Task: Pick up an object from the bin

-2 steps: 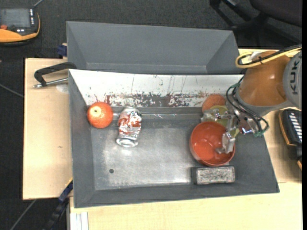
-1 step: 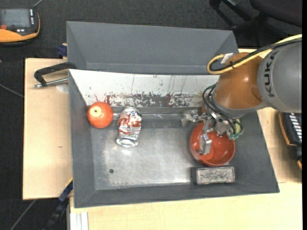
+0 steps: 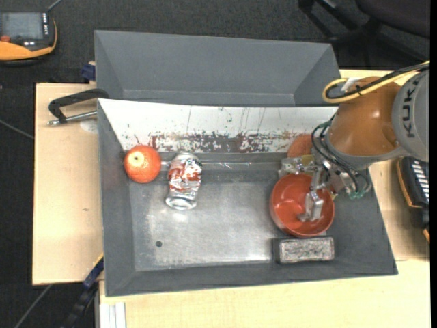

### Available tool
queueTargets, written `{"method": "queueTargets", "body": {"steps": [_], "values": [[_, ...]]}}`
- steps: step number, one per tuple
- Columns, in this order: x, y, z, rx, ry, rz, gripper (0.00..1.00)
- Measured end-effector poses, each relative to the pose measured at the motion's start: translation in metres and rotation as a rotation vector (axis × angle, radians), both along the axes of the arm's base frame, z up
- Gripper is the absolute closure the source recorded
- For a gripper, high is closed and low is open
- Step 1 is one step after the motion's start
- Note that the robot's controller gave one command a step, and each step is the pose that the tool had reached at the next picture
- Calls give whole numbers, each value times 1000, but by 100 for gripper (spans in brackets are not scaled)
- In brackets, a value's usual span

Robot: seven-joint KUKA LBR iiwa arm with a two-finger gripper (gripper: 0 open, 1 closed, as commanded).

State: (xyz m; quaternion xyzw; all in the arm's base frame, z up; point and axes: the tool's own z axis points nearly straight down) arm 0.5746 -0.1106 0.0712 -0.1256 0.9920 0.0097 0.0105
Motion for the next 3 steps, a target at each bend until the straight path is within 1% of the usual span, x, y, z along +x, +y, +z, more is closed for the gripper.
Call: {"method": "queueTargets", "body": {"steps": [1, 2, 3], "values": [[-14, 31, 22, -1, -7, 157, 0], [-12, 30, 23, -3, -15, 156, 100], [-12, 30, 23, -3, -15, 157, 100]]}}
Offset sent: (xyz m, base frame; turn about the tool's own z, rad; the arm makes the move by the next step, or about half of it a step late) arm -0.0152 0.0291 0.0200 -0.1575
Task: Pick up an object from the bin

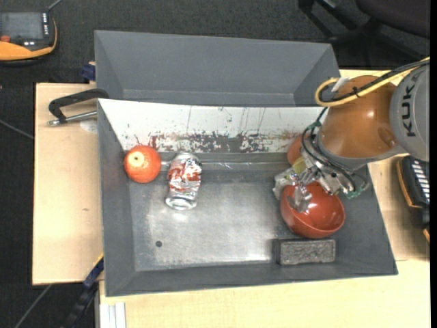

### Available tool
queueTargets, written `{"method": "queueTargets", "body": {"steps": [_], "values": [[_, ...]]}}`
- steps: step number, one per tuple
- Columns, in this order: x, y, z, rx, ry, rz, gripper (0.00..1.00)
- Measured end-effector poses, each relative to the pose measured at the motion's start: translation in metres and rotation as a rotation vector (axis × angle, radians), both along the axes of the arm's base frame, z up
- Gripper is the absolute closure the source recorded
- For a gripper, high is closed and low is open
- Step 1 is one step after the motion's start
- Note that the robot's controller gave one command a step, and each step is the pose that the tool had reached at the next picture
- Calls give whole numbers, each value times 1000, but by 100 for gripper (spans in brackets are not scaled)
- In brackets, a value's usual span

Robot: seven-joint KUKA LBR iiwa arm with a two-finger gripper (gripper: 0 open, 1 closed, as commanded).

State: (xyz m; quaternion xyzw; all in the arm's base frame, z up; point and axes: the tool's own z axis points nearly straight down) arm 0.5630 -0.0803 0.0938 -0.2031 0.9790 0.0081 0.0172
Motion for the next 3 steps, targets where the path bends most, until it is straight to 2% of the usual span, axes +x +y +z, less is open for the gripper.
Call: {"method": "queueTargets", "body": {"steps": [3], "values": [[0, 0, 0, 0, 0, 1, 100]]}}
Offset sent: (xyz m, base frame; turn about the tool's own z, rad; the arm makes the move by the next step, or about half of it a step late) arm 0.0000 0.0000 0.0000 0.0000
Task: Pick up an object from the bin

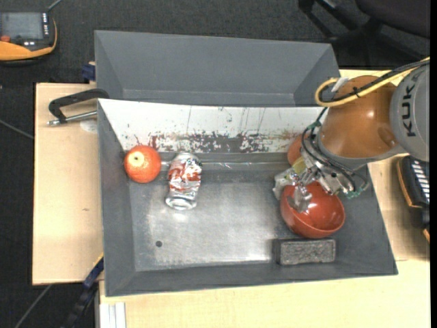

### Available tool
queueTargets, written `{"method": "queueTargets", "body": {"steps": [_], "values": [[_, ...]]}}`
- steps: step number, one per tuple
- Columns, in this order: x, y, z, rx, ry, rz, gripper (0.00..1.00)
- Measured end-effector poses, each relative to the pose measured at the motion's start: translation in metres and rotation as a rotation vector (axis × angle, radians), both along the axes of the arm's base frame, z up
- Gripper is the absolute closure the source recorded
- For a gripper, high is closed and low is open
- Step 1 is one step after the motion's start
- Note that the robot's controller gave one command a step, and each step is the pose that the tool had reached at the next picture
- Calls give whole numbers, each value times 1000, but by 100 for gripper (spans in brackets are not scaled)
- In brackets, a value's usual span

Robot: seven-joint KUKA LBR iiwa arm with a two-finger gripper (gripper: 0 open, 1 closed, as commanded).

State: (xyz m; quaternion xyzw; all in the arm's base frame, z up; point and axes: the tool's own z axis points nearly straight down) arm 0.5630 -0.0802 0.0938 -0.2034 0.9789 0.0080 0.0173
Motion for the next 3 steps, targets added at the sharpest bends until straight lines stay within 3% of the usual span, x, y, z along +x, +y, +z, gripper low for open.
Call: {"method": "queueTargets", "body": {"steps": [3], "values": [[0, 0, 0, 0, 0, 0, 100]]}}
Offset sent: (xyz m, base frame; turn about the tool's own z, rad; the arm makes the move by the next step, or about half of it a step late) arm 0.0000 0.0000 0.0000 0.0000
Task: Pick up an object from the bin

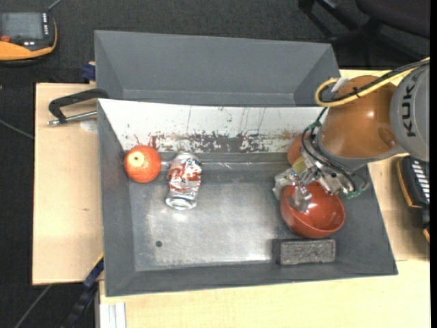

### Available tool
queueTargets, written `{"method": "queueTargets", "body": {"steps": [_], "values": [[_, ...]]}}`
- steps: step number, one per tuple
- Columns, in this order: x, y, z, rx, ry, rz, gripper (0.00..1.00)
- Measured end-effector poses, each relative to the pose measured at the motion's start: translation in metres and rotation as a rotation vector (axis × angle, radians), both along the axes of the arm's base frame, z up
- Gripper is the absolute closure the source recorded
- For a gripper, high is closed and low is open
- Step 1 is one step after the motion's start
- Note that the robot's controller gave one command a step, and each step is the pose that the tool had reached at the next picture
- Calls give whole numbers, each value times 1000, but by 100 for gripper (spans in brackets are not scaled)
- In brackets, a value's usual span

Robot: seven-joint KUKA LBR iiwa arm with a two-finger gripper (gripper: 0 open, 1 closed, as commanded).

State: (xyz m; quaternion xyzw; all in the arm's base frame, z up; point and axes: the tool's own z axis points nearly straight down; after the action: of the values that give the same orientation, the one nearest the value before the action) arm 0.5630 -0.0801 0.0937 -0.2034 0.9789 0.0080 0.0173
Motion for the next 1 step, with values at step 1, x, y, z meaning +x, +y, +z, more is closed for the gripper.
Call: {"method": "queueTargets", "body": {"steps": [1], "values": [[11, 30, 45, 1, -13, 8, 100]]}}
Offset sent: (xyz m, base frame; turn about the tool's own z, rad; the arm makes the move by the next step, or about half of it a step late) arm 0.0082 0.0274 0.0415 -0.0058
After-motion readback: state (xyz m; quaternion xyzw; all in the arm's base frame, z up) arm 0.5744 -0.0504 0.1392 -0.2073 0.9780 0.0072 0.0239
